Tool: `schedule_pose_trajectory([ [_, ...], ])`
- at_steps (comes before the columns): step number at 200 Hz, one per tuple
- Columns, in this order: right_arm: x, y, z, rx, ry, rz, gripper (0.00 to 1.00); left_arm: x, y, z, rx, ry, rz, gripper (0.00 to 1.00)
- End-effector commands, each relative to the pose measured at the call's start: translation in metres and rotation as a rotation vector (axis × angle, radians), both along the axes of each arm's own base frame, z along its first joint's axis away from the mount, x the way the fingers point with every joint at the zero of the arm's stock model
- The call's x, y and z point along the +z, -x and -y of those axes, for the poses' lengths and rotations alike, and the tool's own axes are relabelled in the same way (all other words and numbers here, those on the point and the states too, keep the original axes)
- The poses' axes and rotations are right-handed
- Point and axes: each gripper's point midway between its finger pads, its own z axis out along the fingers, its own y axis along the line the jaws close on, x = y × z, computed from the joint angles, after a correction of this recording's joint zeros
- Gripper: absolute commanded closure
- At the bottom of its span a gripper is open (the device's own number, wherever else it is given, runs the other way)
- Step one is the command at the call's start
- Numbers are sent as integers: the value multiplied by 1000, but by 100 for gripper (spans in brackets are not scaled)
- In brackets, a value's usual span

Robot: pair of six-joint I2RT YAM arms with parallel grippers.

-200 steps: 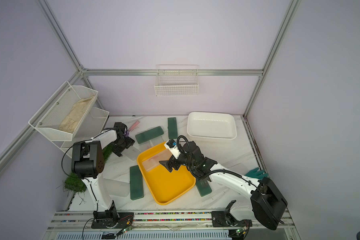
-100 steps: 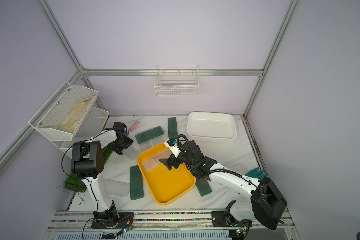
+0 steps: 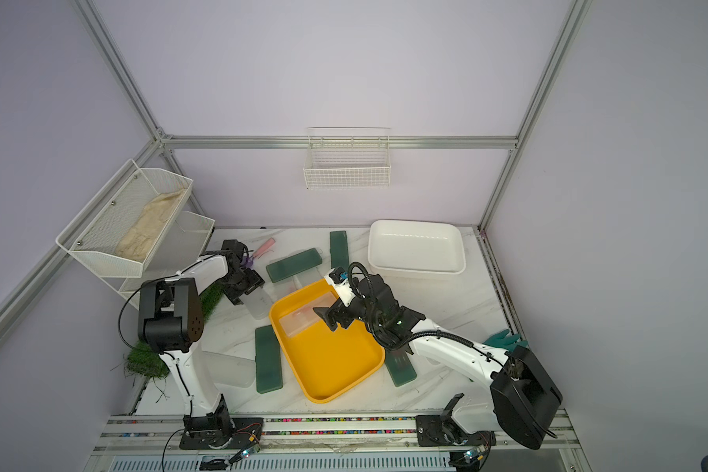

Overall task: Place the pencil cases by color into the storage box
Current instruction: Pick up the pencil case from the center of the board.

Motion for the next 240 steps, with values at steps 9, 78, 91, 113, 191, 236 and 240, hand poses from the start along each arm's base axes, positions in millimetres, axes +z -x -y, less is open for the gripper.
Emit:
schedule_pose_trajectory([
  [9,20,-4,-5,-6,-52,35,3,50,-10,-2,-114,-35,89,24],
  [78,27,-3,-6,-1,-72,41,3,93,-19,14,-370,-60,168,24],
  [91,28,-3,-7,1,-77,40,3,100,-18,13,-396,-78,170,24],
  [113,32,-2,-8,9,-89,40,3,111,-17,10,-418,-106,178,24],
  [191,40,4,-5,8,-124,2,3,164,-16,47,-646,-185,301,23],
  [236,36,-2,5,-86,-125,-83,3,185,-2,104,-873,-216,357,23],
  [240,36,-2,6,-92,-122,-92,3,186,0,113,-903,-212,363,23],
])
